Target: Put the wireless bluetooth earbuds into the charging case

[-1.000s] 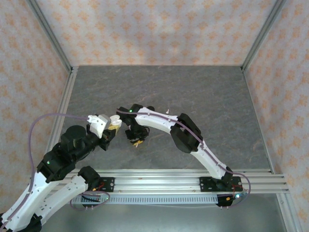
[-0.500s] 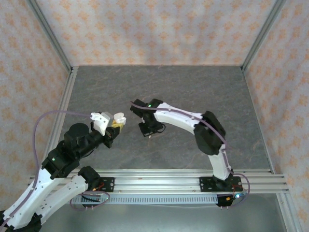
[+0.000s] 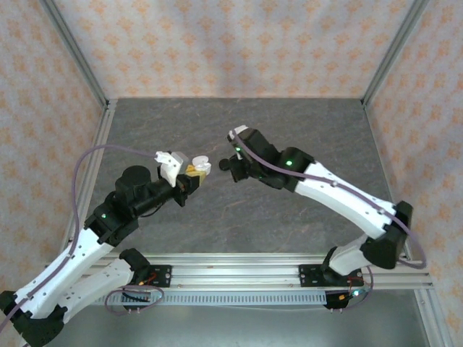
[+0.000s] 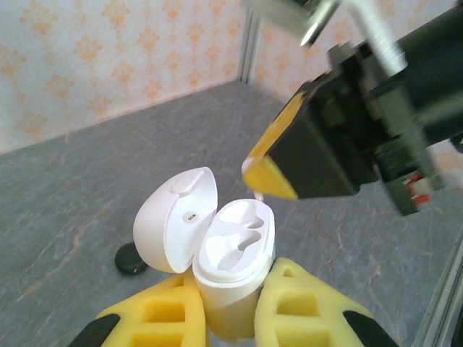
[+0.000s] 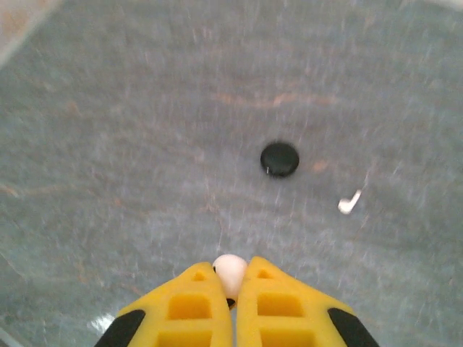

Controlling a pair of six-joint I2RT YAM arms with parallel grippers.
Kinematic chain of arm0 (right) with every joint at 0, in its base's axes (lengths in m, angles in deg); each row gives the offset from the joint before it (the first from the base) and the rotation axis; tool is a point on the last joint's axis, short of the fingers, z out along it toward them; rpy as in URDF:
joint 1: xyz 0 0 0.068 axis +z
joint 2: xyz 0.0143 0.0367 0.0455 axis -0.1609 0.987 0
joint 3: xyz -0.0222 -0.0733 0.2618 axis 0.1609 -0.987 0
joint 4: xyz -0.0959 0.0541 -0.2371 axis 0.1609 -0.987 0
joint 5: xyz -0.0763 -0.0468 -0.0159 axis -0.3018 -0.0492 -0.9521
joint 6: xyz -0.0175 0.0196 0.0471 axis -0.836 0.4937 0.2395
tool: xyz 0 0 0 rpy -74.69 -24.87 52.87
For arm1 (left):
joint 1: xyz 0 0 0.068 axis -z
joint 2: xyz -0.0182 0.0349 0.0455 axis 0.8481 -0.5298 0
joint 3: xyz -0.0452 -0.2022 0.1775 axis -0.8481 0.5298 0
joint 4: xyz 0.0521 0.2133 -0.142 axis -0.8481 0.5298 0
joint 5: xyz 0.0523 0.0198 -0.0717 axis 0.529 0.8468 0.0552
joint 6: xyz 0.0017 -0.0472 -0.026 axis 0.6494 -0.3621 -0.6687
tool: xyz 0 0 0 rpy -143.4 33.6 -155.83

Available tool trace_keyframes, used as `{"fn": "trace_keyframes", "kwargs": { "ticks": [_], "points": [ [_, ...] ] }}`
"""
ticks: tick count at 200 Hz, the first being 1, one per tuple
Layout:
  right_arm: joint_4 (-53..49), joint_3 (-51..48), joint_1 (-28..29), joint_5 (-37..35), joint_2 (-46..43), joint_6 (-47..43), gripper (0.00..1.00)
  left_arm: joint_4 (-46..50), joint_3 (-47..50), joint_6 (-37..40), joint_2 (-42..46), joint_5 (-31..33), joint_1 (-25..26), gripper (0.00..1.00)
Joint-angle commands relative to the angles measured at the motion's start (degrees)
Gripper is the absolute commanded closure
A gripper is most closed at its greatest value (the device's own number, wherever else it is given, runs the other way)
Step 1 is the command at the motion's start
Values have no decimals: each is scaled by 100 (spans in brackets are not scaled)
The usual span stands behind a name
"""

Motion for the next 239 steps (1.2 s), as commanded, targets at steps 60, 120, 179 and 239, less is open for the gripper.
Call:
{"fn": "trace_keyframes", "kwargs": {
  "ticks": [60, 120, 179, 239],
  "points": [
    [1582, -242, 0, 527, -1353, -1216, 90, -749, -787, 29, -646, -518, 9, 100],
    [1825, 34, 70, 1039, -1353, -1716, 91, -739, -1283, -68, -1058, -958, 5, 100],
    [1983, 98, 261, 1171, -1353, -1913, 92, -637, -1385, -170, -1155, -998, 6, 100],
    [1894, 138, 486, 1038, -1258, -2287, 93, -614, -1445, -238, -1205, -1118, 9, 100]
  ]
}}
